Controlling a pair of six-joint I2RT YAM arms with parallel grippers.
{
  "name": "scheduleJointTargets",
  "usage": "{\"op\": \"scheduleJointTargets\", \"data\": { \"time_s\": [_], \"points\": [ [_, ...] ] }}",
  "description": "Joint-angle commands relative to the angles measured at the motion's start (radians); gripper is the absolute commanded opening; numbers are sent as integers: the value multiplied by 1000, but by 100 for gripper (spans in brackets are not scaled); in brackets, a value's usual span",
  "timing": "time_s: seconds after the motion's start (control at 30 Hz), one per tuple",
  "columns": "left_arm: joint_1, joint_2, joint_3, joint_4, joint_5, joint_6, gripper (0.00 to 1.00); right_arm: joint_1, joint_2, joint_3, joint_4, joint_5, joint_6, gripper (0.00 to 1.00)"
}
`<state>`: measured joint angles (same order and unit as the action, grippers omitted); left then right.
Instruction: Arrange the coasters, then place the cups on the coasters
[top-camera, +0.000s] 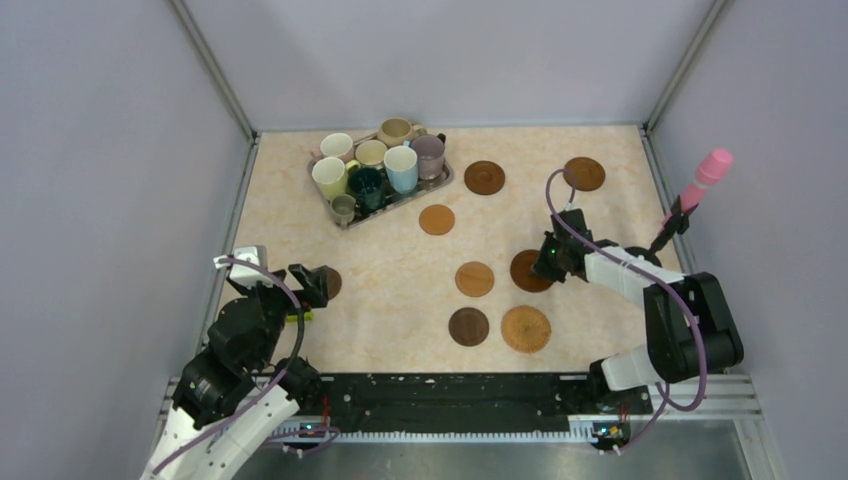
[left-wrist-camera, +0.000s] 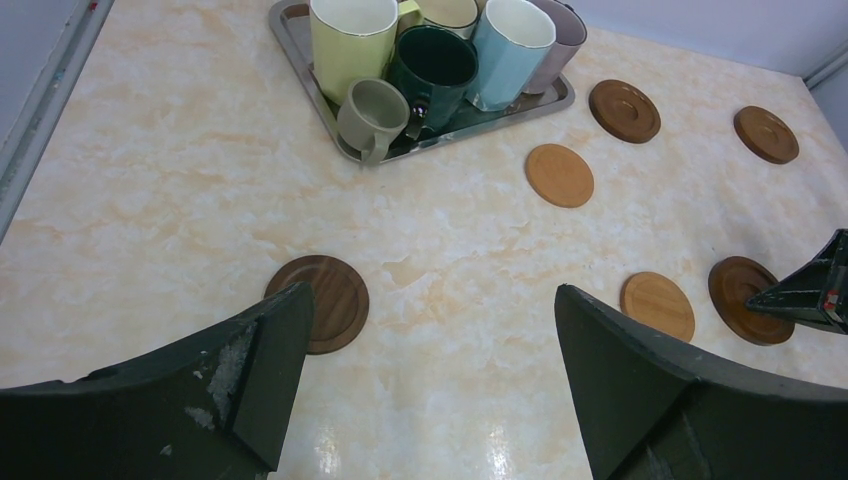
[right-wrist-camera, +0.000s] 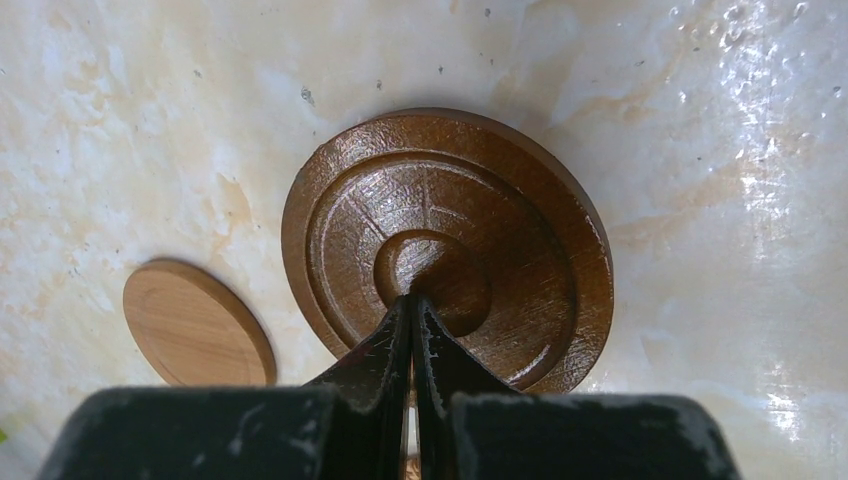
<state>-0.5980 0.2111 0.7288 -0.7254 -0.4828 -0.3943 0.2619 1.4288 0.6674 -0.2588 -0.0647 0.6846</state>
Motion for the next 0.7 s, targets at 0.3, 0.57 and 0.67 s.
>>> {"op": "scheduleJointTargets", "data": {
  "time_s": [0.3,0.57,0.67],
  "points": [
    [2,-8,-2,40,7,4,95,102,-10,-50,-70,18,63,0],
    [3,-4,-5,44,13,6,95,102,-58,-95,-86,35,77,0],
    [3,0,-4,44,16,8,95,102,-94,-115,-84,32,80,0]
  ]
}}
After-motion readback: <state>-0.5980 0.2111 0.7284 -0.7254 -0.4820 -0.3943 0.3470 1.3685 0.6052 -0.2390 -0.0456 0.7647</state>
